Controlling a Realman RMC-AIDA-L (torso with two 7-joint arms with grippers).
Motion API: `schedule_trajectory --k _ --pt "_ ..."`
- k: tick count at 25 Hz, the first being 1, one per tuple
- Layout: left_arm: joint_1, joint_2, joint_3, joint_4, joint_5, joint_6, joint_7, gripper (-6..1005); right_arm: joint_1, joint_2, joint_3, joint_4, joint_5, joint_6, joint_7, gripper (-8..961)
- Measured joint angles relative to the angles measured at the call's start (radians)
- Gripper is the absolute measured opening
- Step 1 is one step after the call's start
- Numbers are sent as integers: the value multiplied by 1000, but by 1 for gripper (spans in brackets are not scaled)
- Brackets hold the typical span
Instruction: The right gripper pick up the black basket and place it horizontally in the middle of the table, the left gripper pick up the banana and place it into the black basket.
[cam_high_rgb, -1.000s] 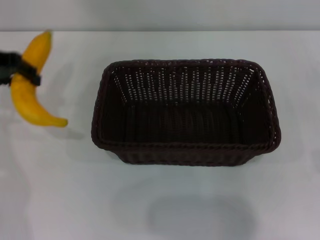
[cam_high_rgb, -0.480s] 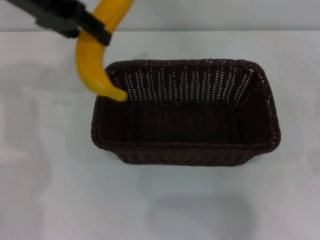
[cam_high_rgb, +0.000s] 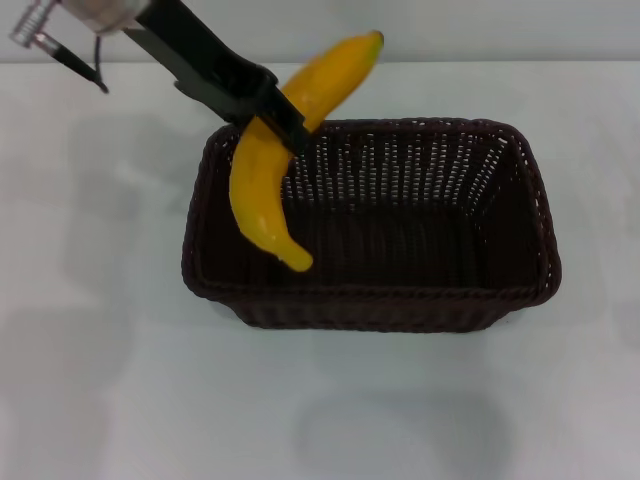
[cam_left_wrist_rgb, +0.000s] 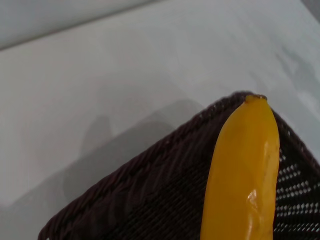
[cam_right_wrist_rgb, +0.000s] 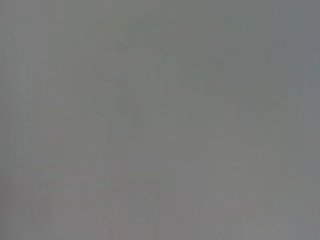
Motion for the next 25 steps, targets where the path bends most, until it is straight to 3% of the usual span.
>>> schedule_trajectory --k 7,13,15,18,23,25 --pt "-3 -14 93 4 8 88 30 634 -6 0 0 3 -1 1 -8 320" --pt "11 -21 92 66 -2 93 74 653 -22 0 0 10 1 3 -8 320" --pt "33 -34 87 127 -9 93 98 733 -27 0 2 11 3 7 -8 320" --pt "102 -57 84 268 -56 99 144 854 -29 0 6 11 5 13 -9 320" --pt "265 -83 85 471 -177 170 238 884 -30 0 10 11 7 31 -9 320" --pt "362 -96 81 544 -248 233 289 890 -30 0 10 11 8 33 -9 320"
